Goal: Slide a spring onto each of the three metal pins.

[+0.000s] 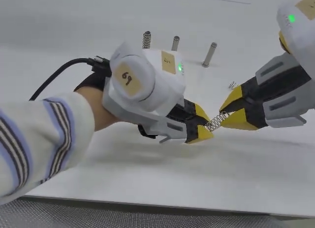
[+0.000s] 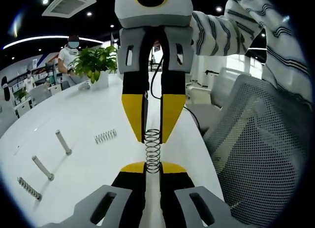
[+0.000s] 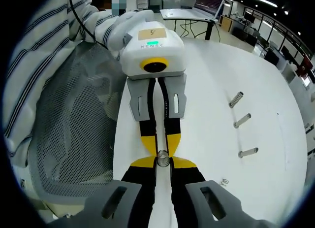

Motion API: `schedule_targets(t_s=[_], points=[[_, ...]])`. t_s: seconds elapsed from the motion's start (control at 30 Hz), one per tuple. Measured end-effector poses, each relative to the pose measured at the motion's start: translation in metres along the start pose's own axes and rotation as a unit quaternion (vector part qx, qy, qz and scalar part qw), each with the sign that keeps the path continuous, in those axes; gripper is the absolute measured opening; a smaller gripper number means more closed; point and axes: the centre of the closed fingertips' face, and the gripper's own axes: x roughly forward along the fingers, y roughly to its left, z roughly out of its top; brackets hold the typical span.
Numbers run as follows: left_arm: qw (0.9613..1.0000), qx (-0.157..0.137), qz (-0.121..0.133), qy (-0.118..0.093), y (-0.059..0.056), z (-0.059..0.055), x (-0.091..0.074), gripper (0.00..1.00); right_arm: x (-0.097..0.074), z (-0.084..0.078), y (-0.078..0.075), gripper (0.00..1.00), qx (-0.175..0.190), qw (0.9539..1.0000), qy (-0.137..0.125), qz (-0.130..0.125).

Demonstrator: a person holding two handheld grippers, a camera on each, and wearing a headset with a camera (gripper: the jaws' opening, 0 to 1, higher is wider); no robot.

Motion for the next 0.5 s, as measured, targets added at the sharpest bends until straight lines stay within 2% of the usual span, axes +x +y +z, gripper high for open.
schedule_targets(t_s=[0.07,0.37,0.5], points=[[1.0000,0.002,0.001,0.000,-0.0004,0.0001,0.0002,0.02,0.0001,-0.0007,0.0006,0.07,-0.019,0.9998,0.009,0.000],[1.0000,0.004,0.007,0.002,0.0024,0.0001,-0.0035,0.02,0.0015,0.0019,0.0005,0.08,-0.031,0.9992,0.025,0.000],[0.9999,0.003,0.012,0.003,0.0041,-0.0006,-0.0050,0.02,0.0032,0.0034,-0.0003,0.08,-0.054,0.9980,0.031,0.000]])
